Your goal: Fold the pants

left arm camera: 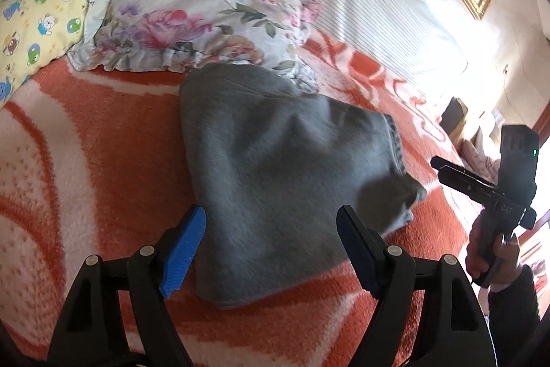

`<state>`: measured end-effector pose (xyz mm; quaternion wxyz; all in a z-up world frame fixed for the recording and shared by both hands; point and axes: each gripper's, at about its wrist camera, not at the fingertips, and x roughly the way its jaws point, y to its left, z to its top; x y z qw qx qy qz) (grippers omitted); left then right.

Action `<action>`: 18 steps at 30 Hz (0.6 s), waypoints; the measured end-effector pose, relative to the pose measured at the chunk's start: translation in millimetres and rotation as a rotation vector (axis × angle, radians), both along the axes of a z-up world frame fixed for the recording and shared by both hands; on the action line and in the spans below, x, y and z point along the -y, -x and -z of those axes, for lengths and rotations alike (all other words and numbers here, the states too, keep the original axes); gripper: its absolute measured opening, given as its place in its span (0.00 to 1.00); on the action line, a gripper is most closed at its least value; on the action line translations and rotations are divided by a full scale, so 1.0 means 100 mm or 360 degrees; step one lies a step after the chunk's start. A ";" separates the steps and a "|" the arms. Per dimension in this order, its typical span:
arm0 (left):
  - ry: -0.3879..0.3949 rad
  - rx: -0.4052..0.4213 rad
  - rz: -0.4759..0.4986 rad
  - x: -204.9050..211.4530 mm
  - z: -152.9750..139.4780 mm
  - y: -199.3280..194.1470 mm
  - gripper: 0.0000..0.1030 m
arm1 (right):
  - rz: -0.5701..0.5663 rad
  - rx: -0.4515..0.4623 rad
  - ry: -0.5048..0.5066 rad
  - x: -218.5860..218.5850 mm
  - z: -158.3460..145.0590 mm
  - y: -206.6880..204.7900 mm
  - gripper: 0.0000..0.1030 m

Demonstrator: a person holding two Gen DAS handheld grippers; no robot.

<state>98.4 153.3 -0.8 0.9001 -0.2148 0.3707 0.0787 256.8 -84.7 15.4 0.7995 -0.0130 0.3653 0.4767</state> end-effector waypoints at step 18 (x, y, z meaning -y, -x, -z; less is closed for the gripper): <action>-0.0362 -0.0119 -0.0037 0.42 -0.08 0.07 0.84 | -0.0167 0.0068 0.0178 -0.04 0.05 0.24 0.85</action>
